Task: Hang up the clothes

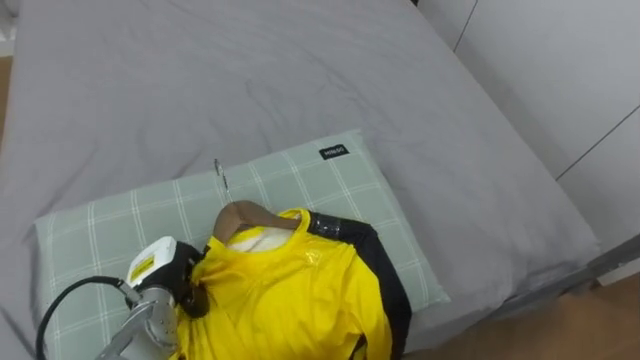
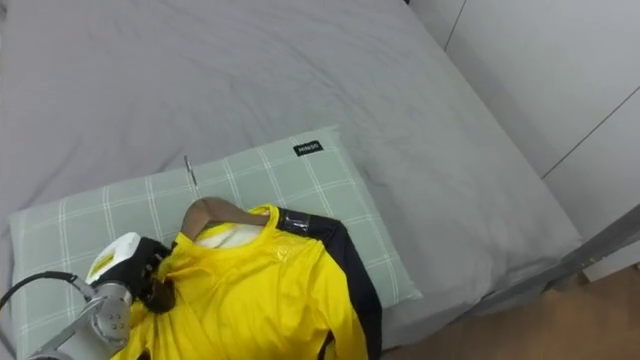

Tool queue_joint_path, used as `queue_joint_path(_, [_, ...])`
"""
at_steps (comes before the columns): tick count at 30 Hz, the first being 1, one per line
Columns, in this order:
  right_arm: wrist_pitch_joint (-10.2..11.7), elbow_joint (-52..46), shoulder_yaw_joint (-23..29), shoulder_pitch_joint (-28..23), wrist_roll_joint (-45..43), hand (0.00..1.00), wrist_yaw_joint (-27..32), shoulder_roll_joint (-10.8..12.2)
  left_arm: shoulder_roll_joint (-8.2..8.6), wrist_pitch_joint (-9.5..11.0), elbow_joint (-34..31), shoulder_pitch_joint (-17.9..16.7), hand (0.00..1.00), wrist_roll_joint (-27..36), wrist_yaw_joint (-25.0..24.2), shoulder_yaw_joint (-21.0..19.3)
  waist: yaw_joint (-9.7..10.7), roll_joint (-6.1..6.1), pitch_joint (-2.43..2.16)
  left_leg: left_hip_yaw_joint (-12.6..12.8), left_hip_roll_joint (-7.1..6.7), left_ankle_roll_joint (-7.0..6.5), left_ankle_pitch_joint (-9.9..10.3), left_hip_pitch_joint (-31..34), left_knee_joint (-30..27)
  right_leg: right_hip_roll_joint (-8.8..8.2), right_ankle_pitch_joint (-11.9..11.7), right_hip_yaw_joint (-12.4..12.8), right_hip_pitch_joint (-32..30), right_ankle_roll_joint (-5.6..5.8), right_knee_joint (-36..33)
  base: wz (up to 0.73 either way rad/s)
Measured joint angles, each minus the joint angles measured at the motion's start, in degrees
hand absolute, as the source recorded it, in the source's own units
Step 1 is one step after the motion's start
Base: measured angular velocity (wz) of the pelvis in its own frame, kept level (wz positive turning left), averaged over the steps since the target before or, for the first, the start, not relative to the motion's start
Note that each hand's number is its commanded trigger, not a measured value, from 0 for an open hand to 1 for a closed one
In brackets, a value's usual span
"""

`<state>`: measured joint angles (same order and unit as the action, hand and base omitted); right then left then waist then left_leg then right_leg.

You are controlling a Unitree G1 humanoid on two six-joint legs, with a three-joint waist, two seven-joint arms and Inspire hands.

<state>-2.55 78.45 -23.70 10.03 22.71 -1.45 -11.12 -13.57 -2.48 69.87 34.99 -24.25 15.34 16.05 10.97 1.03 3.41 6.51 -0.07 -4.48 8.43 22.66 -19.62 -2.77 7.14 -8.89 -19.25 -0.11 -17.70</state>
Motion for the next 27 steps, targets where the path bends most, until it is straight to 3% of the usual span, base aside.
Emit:
queue_joint_path(16, [0.0,-0.4,-0.4,0.0,0.0,0.00,-0.2,0.0,0.32,0.0,0.0,-0.2,1.00,0.0,-0.9,0.0,-0.1,0.35,-0.39,1.1,0.21,0.01,0.0,-1.4,0.1,0.20,0.0,1.0,1.0,0.02,0.2,-0.03])
queue_joint_path(27, [0.0,0.4,0.3,-1.3,0.0,0.00,-2.5,-0.1,0.58,0.0,0.0,-0.9,1.00,0.0,-1.1,-0.1,0.1,0.73,-1.13,1.1,0.25,0.02,0.0,-4.9,1.2,0.55,-0.4,0.9,5.3,0.21,3.1,0.01])
